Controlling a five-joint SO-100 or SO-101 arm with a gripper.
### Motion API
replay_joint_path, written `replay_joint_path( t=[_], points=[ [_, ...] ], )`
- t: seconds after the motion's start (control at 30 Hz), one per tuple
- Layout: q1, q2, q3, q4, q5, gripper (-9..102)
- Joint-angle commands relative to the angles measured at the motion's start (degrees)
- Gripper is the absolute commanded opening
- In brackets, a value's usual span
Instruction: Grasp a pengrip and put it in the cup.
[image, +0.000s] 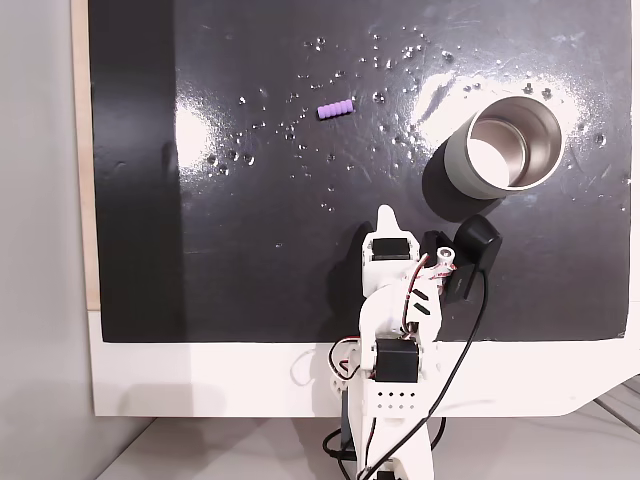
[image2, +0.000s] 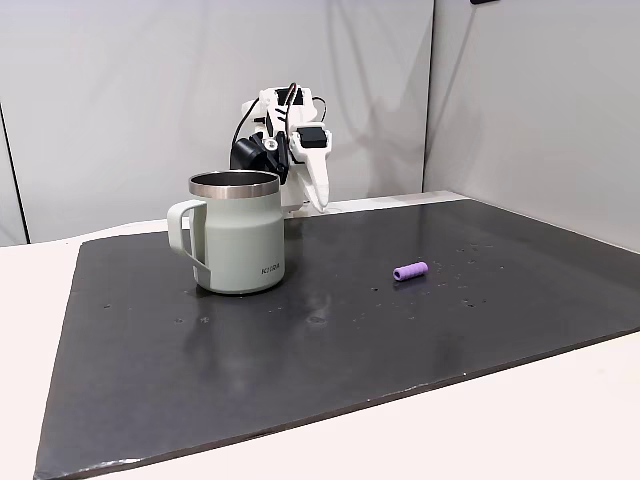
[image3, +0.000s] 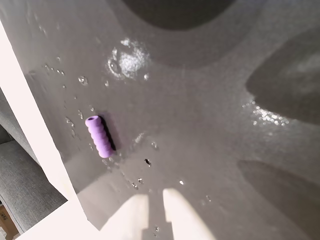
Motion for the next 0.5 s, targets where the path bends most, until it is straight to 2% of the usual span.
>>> replay_joint_path(
  t=[0.0, 0.47],
  points=[
    [0.09, 0.7, -0.35, -1.58, 0.18, 0],
    [-1.23, 0.7, 0.26, -3.25, -1.41, 0]
  ],
)
